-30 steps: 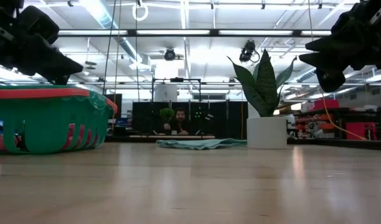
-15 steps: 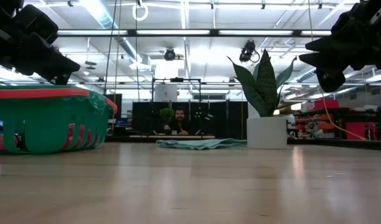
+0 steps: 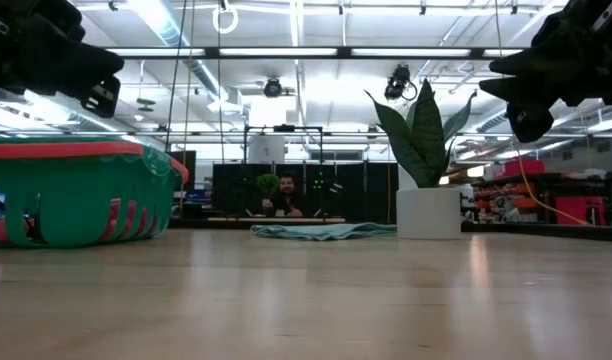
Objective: Pick and placing Produce into tupperware
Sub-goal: Return to Home Position
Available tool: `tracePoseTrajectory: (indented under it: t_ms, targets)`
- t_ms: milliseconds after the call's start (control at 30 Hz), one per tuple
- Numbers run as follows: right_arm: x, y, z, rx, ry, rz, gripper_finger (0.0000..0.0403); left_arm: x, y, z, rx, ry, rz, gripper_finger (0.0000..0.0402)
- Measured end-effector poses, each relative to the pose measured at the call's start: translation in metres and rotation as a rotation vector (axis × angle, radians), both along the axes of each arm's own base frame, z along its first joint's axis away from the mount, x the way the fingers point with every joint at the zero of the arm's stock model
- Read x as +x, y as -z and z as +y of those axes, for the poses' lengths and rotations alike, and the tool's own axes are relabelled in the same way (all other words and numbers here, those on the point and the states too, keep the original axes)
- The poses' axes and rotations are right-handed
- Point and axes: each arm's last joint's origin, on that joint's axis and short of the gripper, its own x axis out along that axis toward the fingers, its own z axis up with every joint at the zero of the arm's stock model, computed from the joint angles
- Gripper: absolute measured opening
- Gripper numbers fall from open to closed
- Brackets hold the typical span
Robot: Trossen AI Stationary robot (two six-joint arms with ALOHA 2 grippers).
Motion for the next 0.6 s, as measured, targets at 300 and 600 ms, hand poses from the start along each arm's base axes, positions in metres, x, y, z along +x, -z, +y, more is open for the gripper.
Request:
tracePoseTrajectory:
  t_ms: [300,600]
  targets:
    - [0.0000,-0.0004,0.0000,0.000,0.000,-0.001,0.0132,-0.0083,-0.0087,0.0023,0.000,-0.002,-0.107,0.0021]
    - [0.0000,-0.0006,0.0000,0.000,0.000,-0.001,0.0132,-0.0088,-0.0069,0.0024,-0.026,0.000,-0.082,0.0024]
